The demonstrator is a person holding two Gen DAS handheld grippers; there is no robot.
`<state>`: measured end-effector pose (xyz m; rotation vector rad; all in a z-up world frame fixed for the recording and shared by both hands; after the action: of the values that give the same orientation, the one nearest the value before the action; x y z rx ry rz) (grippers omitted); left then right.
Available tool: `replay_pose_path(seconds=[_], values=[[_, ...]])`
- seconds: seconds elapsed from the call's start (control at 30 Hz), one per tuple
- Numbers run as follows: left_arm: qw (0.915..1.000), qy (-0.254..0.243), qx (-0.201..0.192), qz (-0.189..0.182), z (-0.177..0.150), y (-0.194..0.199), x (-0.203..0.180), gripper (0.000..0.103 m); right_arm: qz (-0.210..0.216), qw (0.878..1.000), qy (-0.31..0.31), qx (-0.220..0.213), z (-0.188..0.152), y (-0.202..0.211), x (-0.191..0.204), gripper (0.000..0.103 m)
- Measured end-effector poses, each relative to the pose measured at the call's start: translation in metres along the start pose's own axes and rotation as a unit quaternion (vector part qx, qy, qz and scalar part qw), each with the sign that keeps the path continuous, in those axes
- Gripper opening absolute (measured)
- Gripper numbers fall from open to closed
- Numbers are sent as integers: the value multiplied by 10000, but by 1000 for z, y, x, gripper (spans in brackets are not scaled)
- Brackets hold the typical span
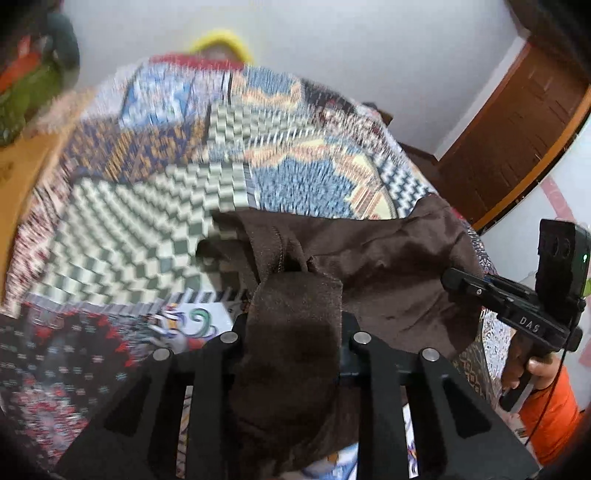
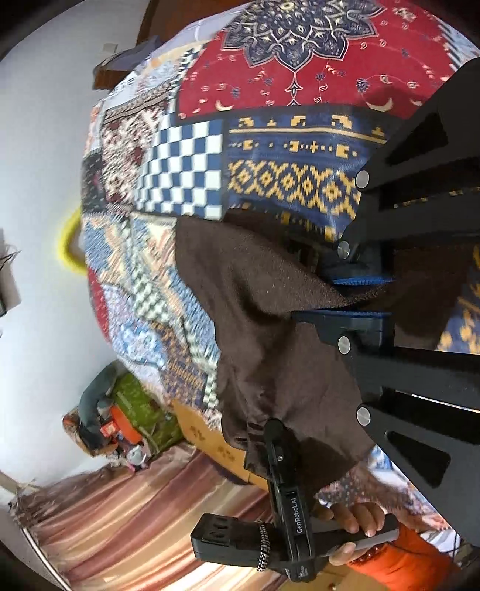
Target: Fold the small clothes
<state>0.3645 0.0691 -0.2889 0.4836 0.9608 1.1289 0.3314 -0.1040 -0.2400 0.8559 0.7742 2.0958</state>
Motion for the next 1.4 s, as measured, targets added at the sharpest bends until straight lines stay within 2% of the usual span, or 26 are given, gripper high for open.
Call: replay_pose_path(seconds=[0.13, 0.37, 0.57, 0.73, 0.83, 0.97, 1.07, 1.1, 1.2, 1.27, 1.33, 1.4], values=[[9991, -217, -334, 163, 6, 46, -5, 25, 107, 9994, 214, -234, 11, 23, 30, 9], [9947, -182, -941, 368, 6, 137, 15, 25, 425, 9960, 553, -562, 33, 50, 102, 9], [9930, 82, -972, 661, -19, 173, 62, 25, 600, 9948, 730, -387, 23, 33, 158, 9], [9948, 407, -607, 703, -48, 161, 109, 25, 641, 9955, 697, 49, -2, -4, 182, 9], [9947, 642, -389, 703, -71, 142, 135, 25, 557, 9951, 740, 354, -20, -31, 185, 9], [9940, 648, -99, 878, -91, 112, 164, 26, 320, 9942, 683, 769, -40, -67, 178, 8], [9927, 732, 76, 959, -103, 94, 183, 32, 269, 9928, 483, 1059, -47, -82, 165, 8], [9923, 797, 81, 945, -105, 93, 187, 38, 258, 9925, 450, 1108, -46, -85, 163, 8], [9904, 1081, -33, 860, -104, 97, 200, 50, 28, 9919, 619, 1107, -44, -83, 157, 12], [9895, 1186, -156, 817, -101, 109, 203, 51, -179, 9911, 829, 1024, -43, -78, 156, 12], [9885, 1164, -276, 923, -97, 123, 204, 53, -416, 9911, 998, 779, -38, -67, 156, 12], [9865, 1070, -441, 1155, -91, 141, 204, 55, -455, 9910, 1163, 491, -30, -54, 161, 12]])
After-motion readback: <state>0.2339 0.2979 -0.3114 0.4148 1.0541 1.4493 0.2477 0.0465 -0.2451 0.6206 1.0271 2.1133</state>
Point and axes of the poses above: each gripper's, at about its wrist camera, not at the fingertips, and y roughly against the way its jaws point, x to its left, z to its top, the point moved 9 cm from there along -y, roughly the way its jaws point, and after that the axes turned 7 degrees about -z, right-handed, at the moved point
